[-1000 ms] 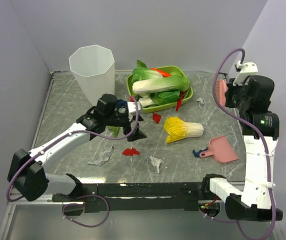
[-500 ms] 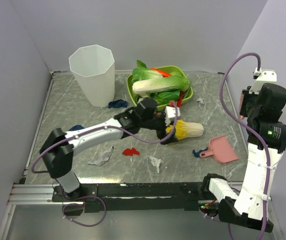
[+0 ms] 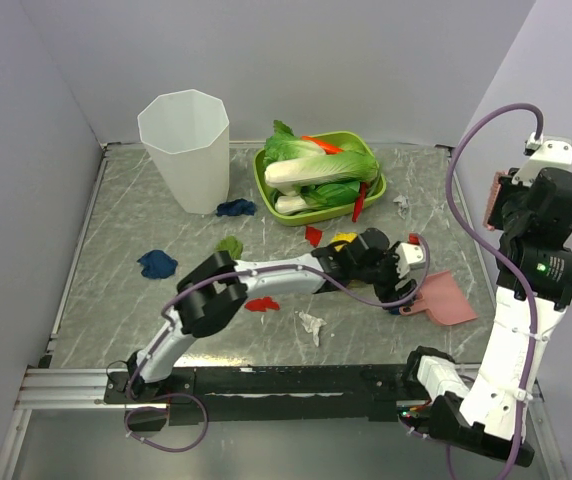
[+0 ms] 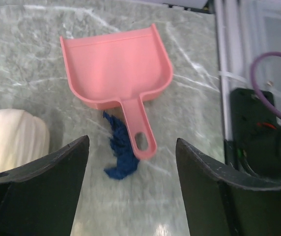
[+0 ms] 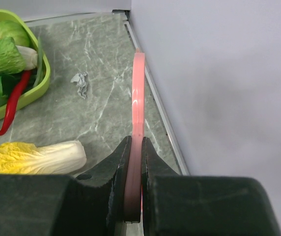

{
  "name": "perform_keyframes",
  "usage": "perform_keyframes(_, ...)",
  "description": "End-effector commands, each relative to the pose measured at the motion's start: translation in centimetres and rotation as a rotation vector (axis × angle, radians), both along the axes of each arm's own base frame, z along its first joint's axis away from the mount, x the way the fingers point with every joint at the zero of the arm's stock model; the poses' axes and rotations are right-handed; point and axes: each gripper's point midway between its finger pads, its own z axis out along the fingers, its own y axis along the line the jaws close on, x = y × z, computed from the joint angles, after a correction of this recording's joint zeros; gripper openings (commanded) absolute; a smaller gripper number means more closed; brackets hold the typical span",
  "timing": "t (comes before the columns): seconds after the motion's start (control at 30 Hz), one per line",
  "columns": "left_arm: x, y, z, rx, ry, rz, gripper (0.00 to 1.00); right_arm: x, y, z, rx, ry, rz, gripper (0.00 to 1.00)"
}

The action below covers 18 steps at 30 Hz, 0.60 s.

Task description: Sweep away the paper scraps from the table

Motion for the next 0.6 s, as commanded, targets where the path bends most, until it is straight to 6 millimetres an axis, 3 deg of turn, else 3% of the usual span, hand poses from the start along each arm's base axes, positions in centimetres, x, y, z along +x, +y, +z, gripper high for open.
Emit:
perform_keyframes(0.0, 0.8, -3.3, 1.3, -0.068, -0.007, 0.087, 0.75, 0.8, 0.0, 1.1, 0.017, -0.053, 0.005, 0.00)
perform_keyframes(0.17, 0.6, -3.5, -1.3, -0.028, 0.016, 0.079, 0.75, 0.9, 0.0, 1.1, 0.042, -0.025, 0.001, 0.00)
perform_keyframes(0.57, -2.0, -3.4, -4.2, 0.031, -0.007, 0.069, 0.78, 1.7, -0.2, 0.6, 0.066, -0.007, -0.008, 0.00)
